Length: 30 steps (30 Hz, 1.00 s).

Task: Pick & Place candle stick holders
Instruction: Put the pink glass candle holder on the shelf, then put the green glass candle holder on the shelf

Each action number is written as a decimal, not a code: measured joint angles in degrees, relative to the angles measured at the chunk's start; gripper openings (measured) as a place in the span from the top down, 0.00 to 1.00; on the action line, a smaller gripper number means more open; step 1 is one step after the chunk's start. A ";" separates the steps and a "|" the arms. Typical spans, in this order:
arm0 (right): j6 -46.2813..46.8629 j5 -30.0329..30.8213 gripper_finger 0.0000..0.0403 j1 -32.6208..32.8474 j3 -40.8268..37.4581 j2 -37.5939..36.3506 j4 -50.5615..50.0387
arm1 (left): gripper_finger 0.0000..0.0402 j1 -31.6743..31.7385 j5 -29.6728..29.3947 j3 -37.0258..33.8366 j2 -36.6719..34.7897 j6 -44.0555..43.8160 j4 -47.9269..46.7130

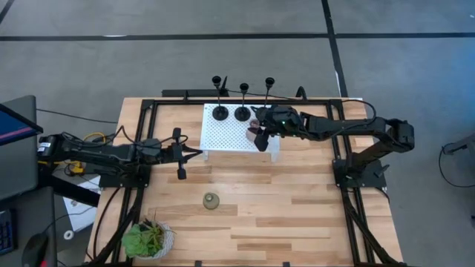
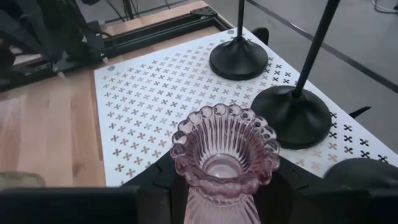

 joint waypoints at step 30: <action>1.50 -1.91 0.37 4.27 0.04 -19.80 -20.68 | 0.97 0.00 0.02 0.00 -0.01 -0.24 0.02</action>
